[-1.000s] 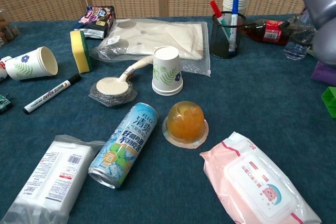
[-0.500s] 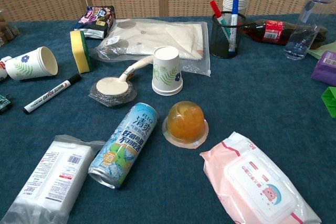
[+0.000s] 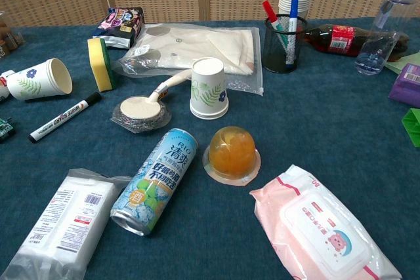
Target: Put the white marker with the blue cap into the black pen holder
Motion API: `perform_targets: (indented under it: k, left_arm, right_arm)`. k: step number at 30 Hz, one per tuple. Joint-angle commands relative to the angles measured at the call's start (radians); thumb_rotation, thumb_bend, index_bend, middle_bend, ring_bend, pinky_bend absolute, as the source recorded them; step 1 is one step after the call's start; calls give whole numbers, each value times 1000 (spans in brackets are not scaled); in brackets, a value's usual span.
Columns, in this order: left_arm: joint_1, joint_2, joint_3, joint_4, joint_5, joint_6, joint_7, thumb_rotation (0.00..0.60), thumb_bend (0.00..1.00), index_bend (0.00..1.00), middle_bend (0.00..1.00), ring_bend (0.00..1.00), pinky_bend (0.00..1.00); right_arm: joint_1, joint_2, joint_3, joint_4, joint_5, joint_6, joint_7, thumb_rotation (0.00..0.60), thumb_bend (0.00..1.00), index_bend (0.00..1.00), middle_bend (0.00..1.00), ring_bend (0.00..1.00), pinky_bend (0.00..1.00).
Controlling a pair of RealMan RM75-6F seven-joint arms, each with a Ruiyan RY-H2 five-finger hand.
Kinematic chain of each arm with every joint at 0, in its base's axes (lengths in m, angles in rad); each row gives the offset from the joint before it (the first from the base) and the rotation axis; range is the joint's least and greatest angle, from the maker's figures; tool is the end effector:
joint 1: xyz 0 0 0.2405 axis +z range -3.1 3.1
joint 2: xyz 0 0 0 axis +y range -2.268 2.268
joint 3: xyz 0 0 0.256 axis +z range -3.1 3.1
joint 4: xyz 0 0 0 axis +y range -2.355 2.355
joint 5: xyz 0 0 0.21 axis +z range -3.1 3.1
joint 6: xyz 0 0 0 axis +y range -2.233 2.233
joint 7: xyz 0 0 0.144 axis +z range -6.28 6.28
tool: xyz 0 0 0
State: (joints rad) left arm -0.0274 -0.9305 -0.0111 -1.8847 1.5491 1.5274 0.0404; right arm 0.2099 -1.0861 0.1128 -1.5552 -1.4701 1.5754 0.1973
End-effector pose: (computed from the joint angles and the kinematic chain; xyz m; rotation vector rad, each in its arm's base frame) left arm -0.2725 0.1536 0.1909 -1.3817 -0.9499 -0.9257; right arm -0.2897 -0.2313 0.1985 1.3048 -0.8002 1.1832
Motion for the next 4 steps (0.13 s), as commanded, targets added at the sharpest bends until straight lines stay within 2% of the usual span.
perform_targets:
  k: [1, 4]
  left_arm:
    - [5, -7, 1, -6, -16, -3, 2, 600, 88, 0, 0, 0, 0]
    - [12, -15, 2, -2, -27, 3, 7, 600, 88, 0, 0, 0, 0]
  right_arm:
    - [-57, 5, -22, -2, 38, 31, -81, 600, 148, 256, 0, 0, 0]
    - [-90, -12, -29, -12, 67, 47, -125, 600, 138, 256, 0, 0, 0]
